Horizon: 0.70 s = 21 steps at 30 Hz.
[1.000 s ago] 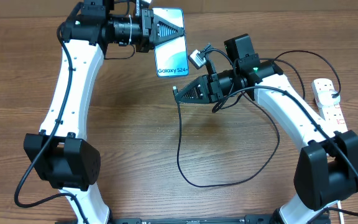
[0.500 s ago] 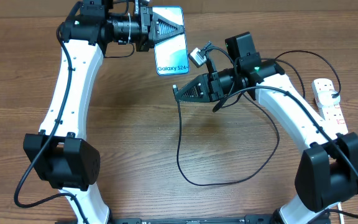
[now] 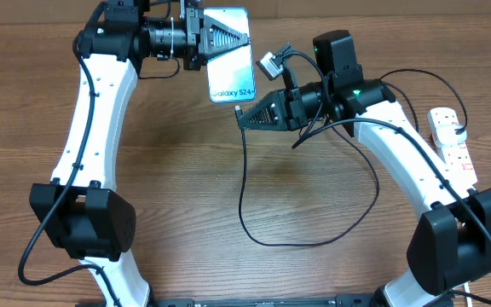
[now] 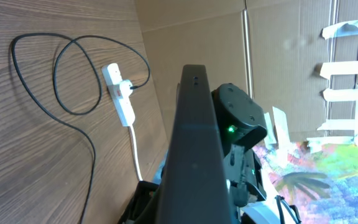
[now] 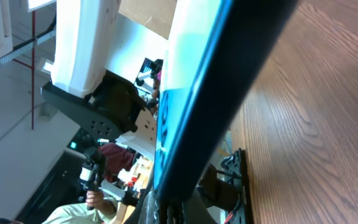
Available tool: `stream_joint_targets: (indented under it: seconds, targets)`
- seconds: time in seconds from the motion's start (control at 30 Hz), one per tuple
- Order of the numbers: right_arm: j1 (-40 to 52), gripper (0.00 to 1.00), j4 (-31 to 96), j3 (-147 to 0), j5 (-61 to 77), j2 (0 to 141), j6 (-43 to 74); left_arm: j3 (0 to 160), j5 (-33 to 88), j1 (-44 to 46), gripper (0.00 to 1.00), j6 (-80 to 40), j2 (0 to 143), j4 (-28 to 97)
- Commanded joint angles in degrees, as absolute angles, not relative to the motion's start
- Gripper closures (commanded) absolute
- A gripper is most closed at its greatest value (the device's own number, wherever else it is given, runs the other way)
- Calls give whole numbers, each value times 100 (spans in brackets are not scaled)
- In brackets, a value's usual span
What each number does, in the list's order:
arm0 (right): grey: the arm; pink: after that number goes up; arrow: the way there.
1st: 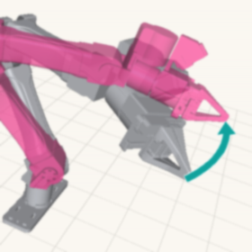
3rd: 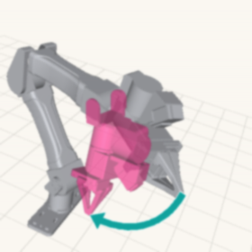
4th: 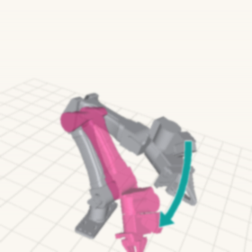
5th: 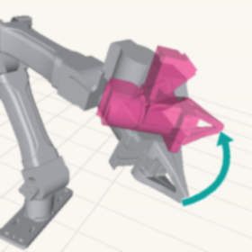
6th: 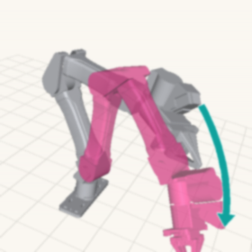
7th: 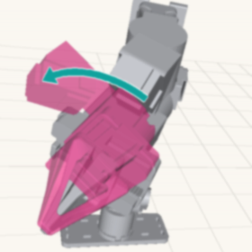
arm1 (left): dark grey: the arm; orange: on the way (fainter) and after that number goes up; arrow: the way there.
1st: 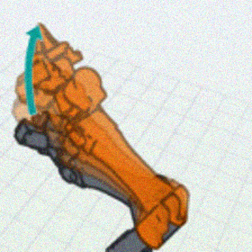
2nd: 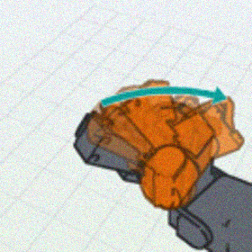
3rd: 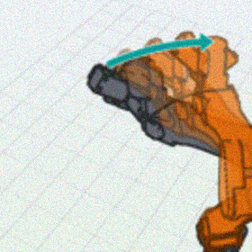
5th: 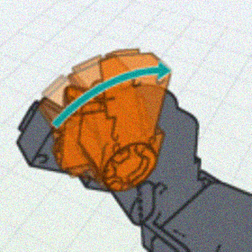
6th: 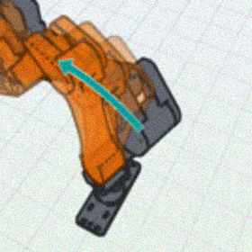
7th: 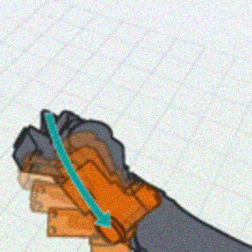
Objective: Plug charger to phone and switch on socket
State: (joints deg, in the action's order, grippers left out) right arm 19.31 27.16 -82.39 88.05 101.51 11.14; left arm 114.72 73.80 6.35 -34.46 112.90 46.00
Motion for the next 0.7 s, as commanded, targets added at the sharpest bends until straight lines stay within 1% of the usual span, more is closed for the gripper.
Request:
stream_joint_targets:
  seconds: [0.0,0.13,0.67]
  targets:
    - [1933,96,2324,-8403,8993,9985,1660,11515,7655,642,96,-3518,11240,4565]
    - [1933,96,2102,-8403,8993,9985,1846,11515,7653,642,96,-3524,11240,4565]
    - [1933,96,2104,-8403,8947,9985,1846,11515,7642,670,96,-3747,11240,4558]
